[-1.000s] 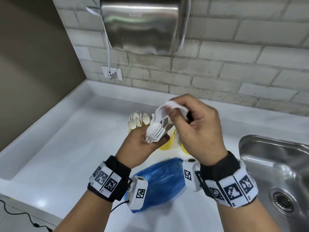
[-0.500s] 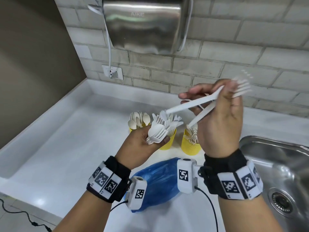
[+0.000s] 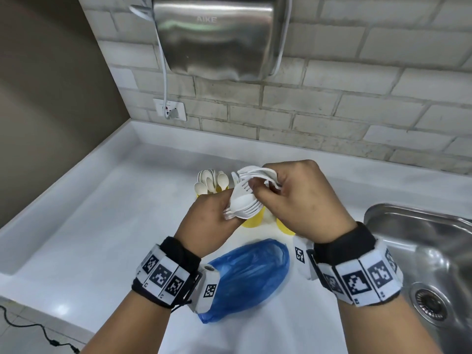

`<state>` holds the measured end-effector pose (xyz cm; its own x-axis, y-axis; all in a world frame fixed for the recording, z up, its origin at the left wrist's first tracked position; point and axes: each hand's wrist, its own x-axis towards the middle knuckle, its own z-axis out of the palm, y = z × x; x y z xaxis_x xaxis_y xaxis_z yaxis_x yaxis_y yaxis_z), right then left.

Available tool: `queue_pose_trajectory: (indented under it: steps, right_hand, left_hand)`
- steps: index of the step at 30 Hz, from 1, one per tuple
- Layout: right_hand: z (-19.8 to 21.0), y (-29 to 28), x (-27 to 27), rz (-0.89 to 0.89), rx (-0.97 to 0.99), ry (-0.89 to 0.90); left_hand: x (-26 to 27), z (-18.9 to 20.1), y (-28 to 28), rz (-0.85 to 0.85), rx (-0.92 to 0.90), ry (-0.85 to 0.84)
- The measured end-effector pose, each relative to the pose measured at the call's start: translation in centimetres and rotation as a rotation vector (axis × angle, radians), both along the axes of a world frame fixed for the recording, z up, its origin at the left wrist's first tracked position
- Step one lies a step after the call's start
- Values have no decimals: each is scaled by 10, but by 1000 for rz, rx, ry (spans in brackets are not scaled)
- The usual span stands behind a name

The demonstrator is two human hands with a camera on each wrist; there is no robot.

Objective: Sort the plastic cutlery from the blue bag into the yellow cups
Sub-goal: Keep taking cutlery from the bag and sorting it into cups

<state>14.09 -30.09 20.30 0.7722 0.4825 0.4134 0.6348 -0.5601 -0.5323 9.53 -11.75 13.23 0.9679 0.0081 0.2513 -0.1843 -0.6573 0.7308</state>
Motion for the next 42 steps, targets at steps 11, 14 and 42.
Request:
queue_pose_trajectory:
  steps: [11,14,42]
  right_hand:
    - [-6,10,1,-102,358,-29]
    - [-5,11,0,-48,506,131]
    - [11,-25,-13,-46,406,273]
  left_hand:
    - [-1,6,-2,25,-68,-19]
    - [-1,8,-4,2,-86,-13]
    - [3,5,-8,4,45,-73]
